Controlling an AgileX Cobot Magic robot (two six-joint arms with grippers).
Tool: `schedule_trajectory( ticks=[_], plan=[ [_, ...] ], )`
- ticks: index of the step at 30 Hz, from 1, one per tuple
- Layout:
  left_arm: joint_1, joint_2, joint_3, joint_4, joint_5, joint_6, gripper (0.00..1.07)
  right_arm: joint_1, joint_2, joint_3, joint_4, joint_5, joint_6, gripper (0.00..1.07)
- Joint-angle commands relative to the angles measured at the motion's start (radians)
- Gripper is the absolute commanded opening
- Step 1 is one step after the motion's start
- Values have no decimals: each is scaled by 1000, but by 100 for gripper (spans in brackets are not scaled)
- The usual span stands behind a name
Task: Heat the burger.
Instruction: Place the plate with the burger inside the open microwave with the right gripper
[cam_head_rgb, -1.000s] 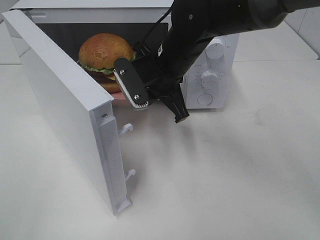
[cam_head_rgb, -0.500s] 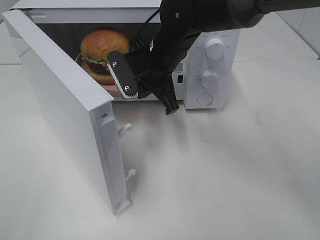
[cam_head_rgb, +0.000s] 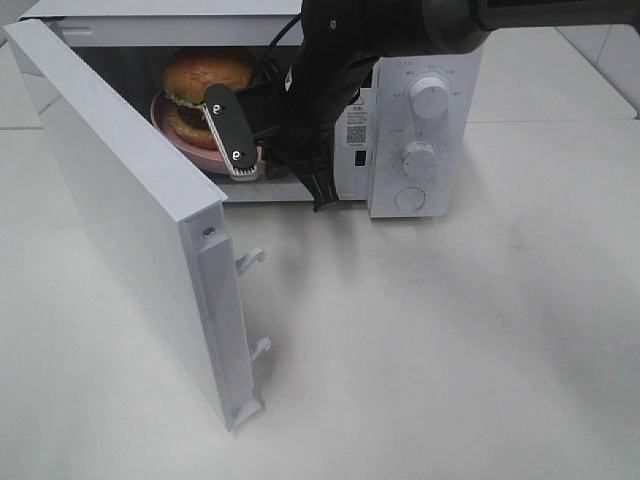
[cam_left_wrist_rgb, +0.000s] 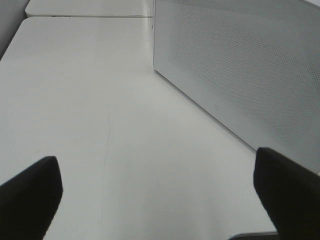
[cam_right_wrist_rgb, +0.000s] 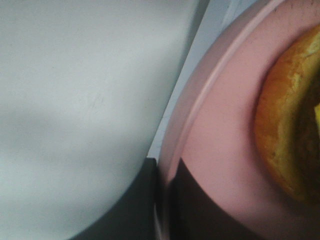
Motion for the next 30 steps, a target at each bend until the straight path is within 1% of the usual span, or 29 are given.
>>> schedule_trajectory(
  ticks=[1,2,4,10,13,17,23,25,26,27,28,30],
  plan=[
    [-6,-17,1,0,-15,0,96,-4,11,-57,-4,-49,30,0],
    [-6,-17,1,0,-15,0,96,-4,11,-57,-4,-49,30,0],
    [-6,-17,1,0,-15,0,96,-4,42,-101,-6,-49,35,0],
    [-6,-17,1,0,-15,0,96,-4,71,-134,-24,-50,63,0],
    [-6,-17,1,0,-15,0,96,-4,103,-170,-43,-49,112,0],
    [-6,-17,1,0,-15,0,96,-5,139,-208,-47,-50,115,0],
    [-6,-17,1,0,-15,0,96,-5,154,-208,-47,-64,131,3],
    [-6,-17,1,0,-15,0,96,-5,164,-208,-84,-85,210,12],
    [-6,-17,1,0,-15,0,96,-5,164,-208,-84,-85,210,12],
    [-6,-17,1,0,-15,0,96,-5,164,-208,-92,-87,224,15],
    [-6,-17,1,0,-15,0,96,-5,164,-208,-92,-87,224,15],
    [-6,-17,1,0,-15,0,96,-5,164,-208,-96,-86,246,32]
  ],
)
